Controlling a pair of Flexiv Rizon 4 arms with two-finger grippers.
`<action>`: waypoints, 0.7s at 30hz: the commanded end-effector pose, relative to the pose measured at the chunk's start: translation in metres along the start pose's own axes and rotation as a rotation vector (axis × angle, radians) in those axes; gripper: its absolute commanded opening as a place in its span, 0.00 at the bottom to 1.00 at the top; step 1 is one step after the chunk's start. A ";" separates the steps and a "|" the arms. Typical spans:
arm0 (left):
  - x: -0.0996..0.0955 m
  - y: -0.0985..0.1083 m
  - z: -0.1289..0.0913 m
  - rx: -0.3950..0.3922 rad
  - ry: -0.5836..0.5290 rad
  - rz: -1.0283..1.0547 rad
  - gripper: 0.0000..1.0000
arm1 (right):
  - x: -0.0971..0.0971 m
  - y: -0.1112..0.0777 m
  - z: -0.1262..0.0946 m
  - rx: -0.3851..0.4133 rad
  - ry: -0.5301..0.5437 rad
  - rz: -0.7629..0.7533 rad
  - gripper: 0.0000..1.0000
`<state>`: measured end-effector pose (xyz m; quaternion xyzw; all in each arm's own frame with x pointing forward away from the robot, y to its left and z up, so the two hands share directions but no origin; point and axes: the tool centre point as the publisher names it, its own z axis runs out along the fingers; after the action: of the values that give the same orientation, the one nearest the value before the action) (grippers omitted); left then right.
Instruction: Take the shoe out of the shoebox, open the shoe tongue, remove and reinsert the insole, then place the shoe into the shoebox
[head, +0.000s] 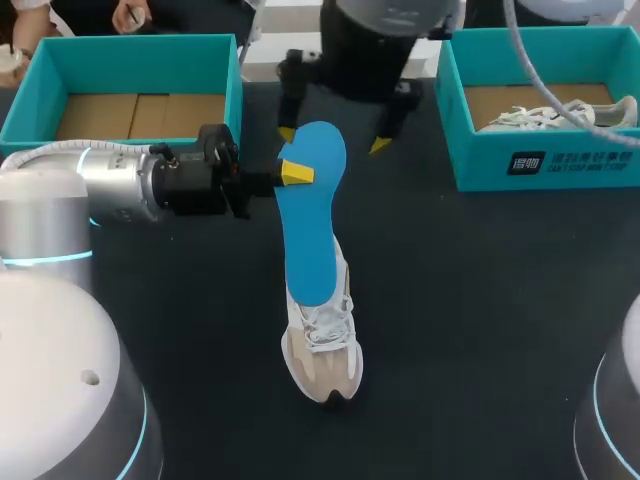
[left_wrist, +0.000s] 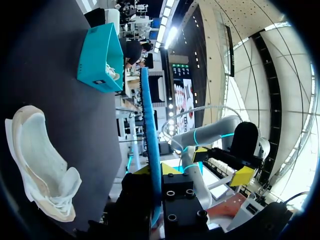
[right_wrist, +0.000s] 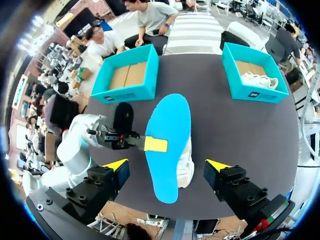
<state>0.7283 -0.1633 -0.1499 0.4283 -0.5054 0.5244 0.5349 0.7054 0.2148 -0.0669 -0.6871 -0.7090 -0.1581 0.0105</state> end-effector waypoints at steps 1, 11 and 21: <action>0.000 0.001 0.000 0.002 -0.001 0.000 0.00 | -0.051 -0.003 0.006 0.017 0.372 -0.001 1.00; 0.000 0.001 0.000 0.002 -0.001 0.000 0.00 | -0.075 -0.004 0.014 0.013 0.574 -0.013 1.00; 0.000 0.001 0.000 0.002 -0.001 0.000 0.00 | -0.075 -0.004 0.014 0.013 0.574 -0.013 1.00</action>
<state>0.7282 -0.1633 -0.1499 0.4283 -0.5054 0.5244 0.5349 0.7101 0.1498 -0.0929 -0.6500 -0.7060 -0.2539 0.1206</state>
